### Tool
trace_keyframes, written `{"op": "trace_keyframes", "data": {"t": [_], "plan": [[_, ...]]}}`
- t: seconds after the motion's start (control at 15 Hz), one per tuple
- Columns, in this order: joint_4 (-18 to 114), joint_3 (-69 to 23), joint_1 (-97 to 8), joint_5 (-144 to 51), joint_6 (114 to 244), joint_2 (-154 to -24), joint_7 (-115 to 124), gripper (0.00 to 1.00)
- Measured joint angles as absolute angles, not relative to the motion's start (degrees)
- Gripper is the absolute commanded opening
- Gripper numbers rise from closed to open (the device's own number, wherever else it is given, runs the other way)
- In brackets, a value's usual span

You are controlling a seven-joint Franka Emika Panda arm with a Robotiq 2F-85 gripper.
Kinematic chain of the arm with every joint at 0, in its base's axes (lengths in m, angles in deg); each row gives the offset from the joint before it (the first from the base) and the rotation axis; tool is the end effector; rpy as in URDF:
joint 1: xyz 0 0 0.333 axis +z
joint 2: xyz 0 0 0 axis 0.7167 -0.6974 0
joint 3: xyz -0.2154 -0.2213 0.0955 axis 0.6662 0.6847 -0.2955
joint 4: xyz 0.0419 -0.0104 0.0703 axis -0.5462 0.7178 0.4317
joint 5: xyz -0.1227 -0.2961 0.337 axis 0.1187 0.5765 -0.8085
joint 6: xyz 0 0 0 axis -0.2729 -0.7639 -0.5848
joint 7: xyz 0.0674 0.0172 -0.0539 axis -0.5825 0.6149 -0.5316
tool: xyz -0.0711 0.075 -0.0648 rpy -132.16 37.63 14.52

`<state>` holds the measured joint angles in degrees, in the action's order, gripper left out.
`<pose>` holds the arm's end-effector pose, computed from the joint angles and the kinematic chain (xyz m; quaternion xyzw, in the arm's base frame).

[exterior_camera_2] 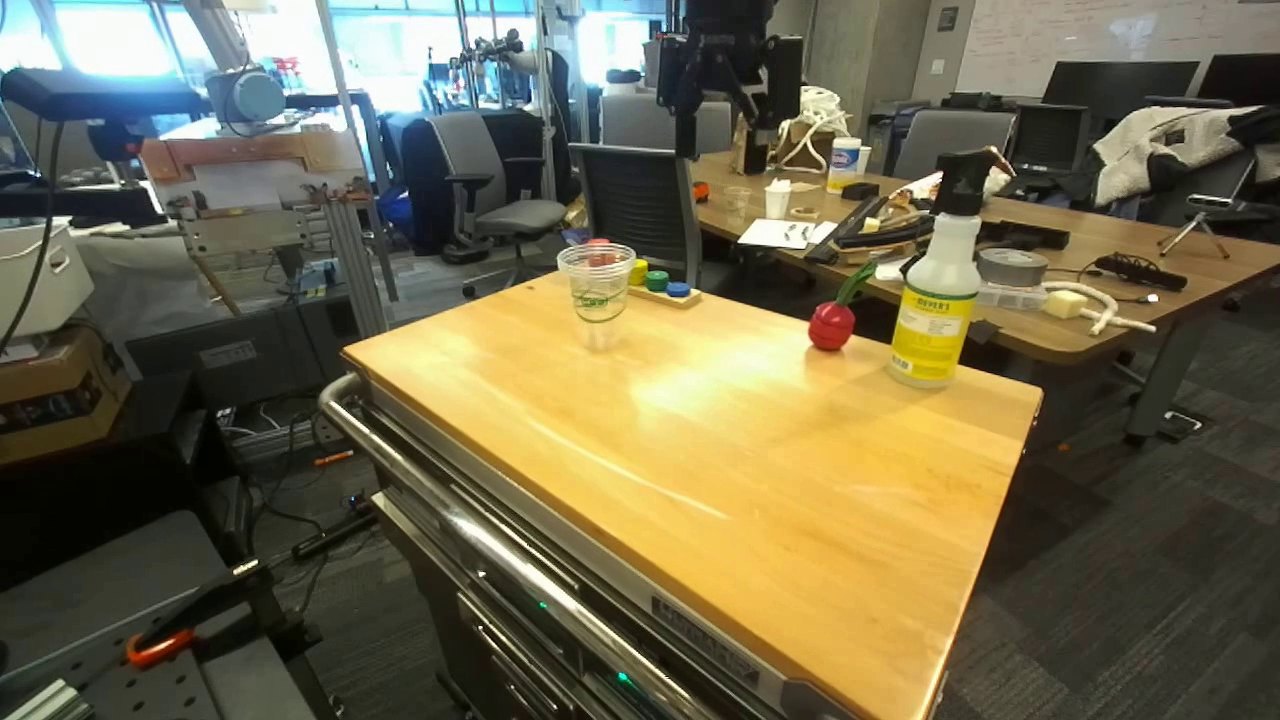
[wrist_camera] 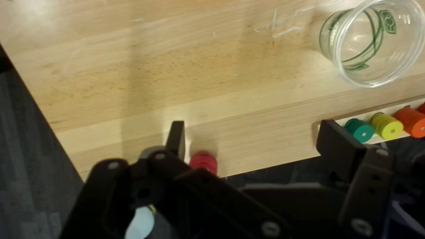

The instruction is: Pack the cups in the tower form

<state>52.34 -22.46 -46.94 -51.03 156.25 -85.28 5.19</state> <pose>0.6999 -0.0627 0.4395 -0.9951 0.0959 -0.0226 0.0055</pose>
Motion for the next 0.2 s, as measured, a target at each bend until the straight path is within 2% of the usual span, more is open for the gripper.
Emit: {"op": "trace_keyframes", "data": {"t": [0.2], "plan": [[54.76, -21.67, -47.64, -50.76, 156.3, -82.43, 6.77, 1.0]]}}
